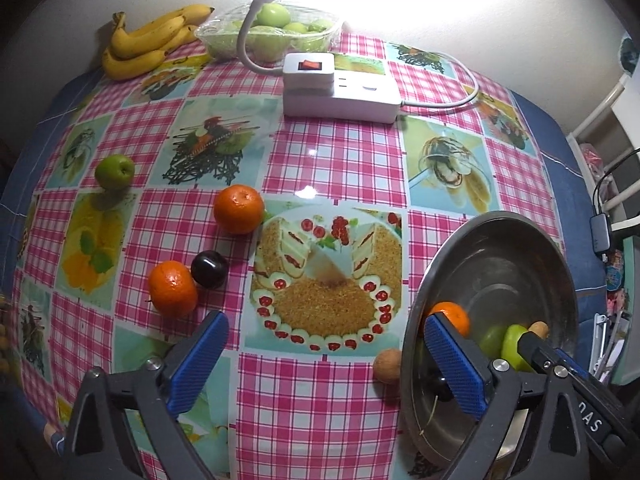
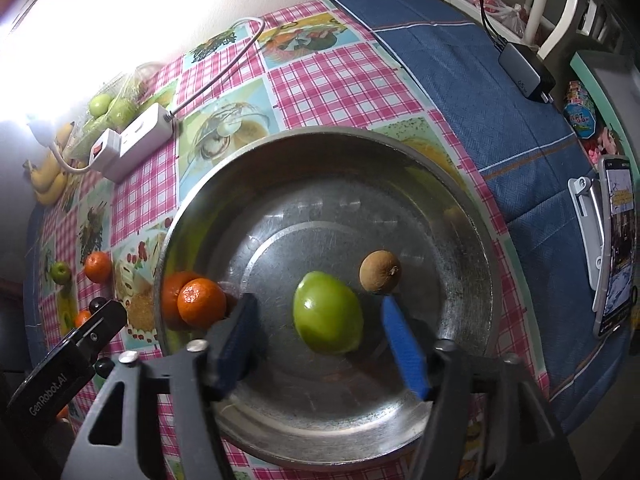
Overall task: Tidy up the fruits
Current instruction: 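Open the left gripper to drop the dark plum into the bowl, then move both open grippers back toward the fruits on the tablecloth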
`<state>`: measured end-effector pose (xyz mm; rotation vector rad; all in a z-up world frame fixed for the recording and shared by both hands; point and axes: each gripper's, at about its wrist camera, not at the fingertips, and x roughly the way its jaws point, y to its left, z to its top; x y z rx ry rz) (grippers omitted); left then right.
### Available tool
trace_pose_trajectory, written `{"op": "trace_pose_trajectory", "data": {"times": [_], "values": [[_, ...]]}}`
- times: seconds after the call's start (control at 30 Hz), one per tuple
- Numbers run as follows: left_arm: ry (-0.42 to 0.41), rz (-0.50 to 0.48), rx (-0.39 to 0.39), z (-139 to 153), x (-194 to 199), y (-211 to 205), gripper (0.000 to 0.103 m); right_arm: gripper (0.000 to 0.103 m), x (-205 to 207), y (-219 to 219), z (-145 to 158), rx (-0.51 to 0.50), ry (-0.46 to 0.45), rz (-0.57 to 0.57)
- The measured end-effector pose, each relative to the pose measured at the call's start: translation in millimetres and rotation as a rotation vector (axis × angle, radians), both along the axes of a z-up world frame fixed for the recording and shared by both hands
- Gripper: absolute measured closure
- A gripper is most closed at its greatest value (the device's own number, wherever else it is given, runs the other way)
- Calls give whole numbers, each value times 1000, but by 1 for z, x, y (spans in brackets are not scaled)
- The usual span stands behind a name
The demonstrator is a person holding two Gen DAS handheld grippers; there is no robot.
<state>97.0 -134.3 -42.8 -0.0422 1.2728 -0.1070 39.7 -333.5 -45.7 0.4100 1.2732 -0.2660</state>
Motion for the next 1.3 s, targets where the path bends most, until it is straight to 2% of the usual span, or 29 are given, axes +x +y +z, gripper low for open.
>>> {"op": "trace_pose_trajectory", "data": {"times": [0.23, 0.27, 0.3, 0.37, 0.83, 1.3], "values": [[4, 19, 11, -5, 1, 3, 0, 35, 1, 0, -1, -4, 7, 6], [1, 23, 12, -5, 2, 4, 0, 29, 1, 0, -1, -2, 7, 8], [0, 29, 13, -5, 2, 5, 0, 14, 1, 1, -2, 0, 3, 10], [0, 37, 7, -5, 2, 7, 0, 4, 1, 2, -1, -2, -10, 16], [-6, 53, -1, -1, 4, 17, 0, 4, 1, 4, -1, -24, 13, 23], [-29, 92, 15, 12, 0, 50, 0, 4, 1, 29, 12, -15, -25, 60]]}}
